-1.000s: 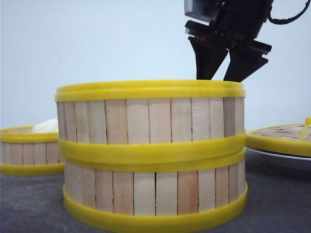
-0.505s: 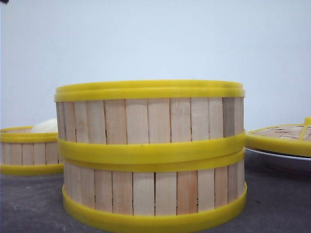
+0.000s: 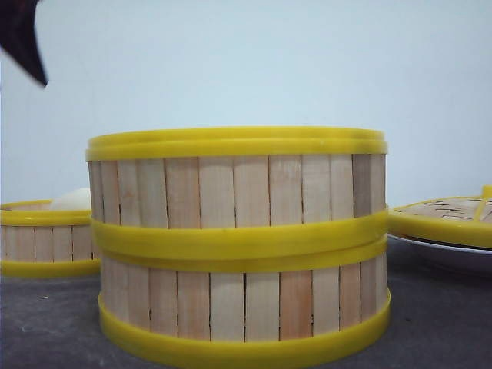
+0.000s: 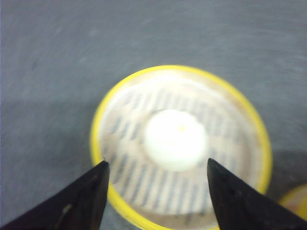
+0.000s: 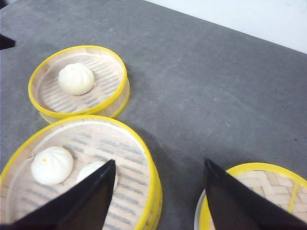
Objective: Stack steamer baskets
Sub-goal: 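Reach the left gripper to the rim of the one-bun basket and grasp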
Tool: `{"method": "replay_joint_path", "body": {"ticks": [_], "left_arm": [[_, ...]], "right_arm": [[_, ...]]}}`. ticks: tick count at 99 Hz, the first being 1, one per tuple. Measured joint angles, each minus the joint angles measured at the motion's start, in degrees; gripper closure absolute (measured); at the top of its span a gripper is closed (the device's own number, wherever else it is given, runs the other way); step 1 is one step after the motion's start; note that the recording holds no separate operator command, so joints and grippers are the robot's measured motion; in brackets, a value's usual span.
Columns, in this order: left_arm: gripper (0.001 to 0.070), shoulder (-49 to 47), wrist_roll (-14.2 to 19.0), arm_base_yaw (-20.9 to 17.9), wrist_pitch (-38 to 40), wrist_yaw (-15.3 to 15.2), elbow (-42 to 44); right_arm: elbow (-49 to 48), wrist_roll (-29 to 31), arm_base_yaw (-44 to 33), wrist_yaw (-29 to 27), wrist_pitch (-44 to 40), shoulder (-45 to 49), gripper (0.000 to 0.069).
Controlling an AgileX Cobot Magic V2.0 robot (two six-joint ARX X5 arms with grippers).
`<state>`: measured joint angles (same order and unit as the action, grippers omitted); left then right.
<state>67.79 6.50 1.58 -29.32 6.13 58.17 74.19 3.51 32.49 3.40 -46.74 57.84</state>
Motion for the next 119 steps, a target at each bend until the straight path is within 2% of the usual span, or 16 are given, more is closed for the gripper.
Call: {"method": "replay_joint_path", "body": {"ticks": [8, 27, 48, 68, 92, 111, 119], "left_arm": [[0.0324, 3.2, 1.9, -1.9, 0.2, 0.7, 0.0], [0.0331, 10.0, 3.1, -3.1, 0.5, 1.1, 0.0], [0.0467, 15.1, 3.2, -3.1, 2.6, -0.3, 0.0], [0.0487, 17.4, 3.2, -3.1, 3.8, -2.8, 0.0], [0.0492, 20.3, 3.1, -3.1, 4.7, -4.1, 0.0], [0.0535, 22.5, 3.1, -3.1, 4.9, -4.7, 0.0], [0.0603, 22.6, 3.2, -3.0, 5.3, -4.5, 0.1]], "right_arm": [[0.0, 0.0, 0.6, 0.0, 0.0, 0.0, 0.0335], [0.0, 0.0, 1.5, 0.0, 0.0, 0.0, 0.0335], [0.0, 0.0, 1.9, 0.0, 0.0, 0.0, 0.0335], [0.0, 0.0, 1.9, 0.0, 0.0, 0.0, 0.0335], [0.0, 0.0, 1.9, 0.0, 0.1, 0.0, 0.0335], [0.0, 0.0, 1.9, 0.0, 0.3, 0.0, 0.0335], [0.0, 0.0, 1.9, 0.0, 0.3, 0.0, 0.0335]]}}
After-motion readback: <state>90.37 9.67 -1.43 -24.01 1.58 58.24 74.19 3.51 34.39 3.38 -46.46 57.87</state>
